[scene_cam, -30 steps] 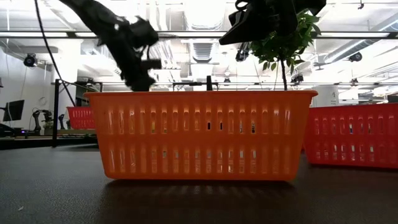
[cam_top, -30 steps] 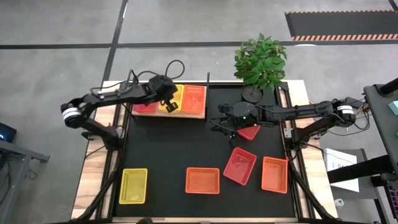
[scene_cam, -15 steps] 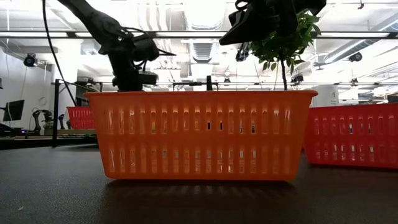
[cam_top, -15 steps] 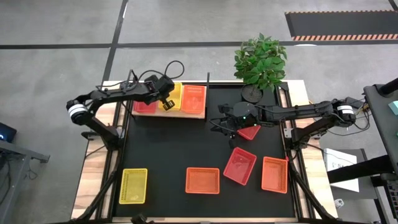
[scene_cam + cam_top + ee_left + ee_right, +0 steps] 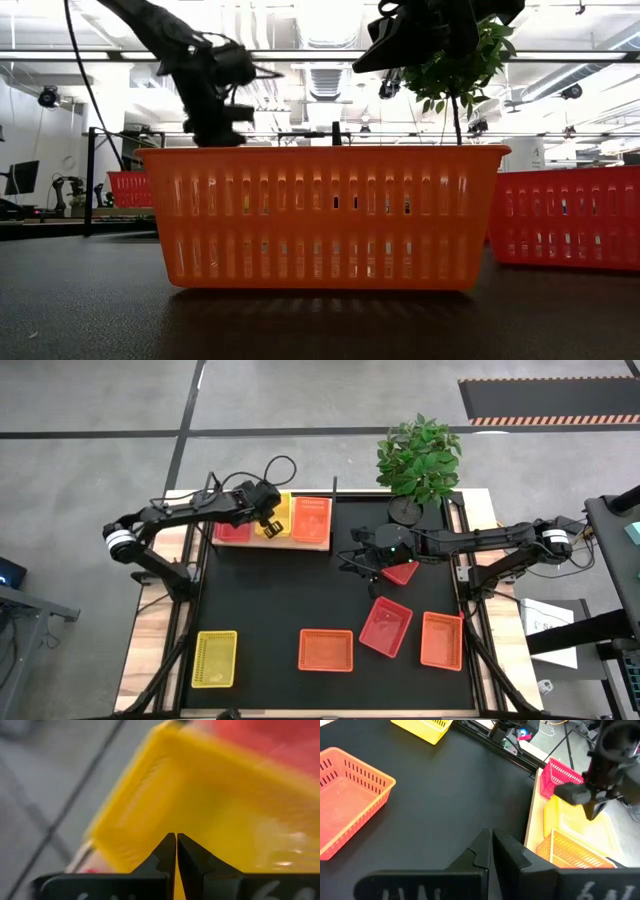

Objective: Stack baskets on shelf by color
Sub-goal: Adjust the yellow bins on the shelf

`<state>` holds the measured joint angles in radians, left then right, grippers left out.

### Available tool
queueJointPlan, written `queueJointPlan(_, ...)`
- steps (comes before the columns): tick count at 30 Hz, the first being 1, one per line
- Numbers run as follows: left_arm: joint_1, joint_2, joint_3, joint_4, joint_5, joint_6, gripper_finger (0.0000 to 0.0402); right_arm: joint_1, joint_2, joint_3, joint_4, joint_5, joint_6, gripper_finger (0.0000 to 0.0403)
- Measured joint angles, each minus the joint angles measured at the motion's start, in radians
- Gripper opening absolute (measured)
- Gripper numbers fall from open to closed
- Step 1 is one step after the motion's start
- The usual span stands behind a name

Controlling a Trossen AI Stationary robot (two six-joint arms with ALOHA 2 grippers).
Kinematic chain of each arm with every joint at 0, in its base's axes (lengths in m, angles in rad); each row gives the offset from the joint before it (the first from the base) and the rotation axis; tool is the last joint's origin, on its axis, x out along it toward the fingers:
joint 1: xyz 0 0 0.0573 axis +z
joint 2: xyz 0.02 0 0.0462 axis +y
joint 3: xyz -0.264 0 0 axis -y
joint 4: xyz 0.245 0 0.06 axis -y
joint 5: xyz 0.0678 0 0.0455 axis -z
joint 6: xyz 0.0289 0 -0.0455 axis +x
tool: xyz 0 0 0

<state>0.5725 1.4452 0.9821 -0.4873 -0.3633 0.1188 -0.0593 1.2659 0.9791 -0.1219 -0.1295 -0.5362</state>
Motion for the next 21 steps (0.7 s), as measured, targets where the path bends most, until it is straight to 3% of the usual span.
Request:
queueJointPlan(5, -0.047, -0.028, -0.021, 0.017, 0.217, -0.029, 0.0, 0.0, 0.0, 0.0, 0.0, 0.0, -0.004, 0.0009)
queueJointPlan(21, -0.128, -0.03, -0.023, -0.05, 0.2, -0.061, 0.0, 0.0, 0.0, 0.0, 0.0, 0.0, 0.004, 0.0009)
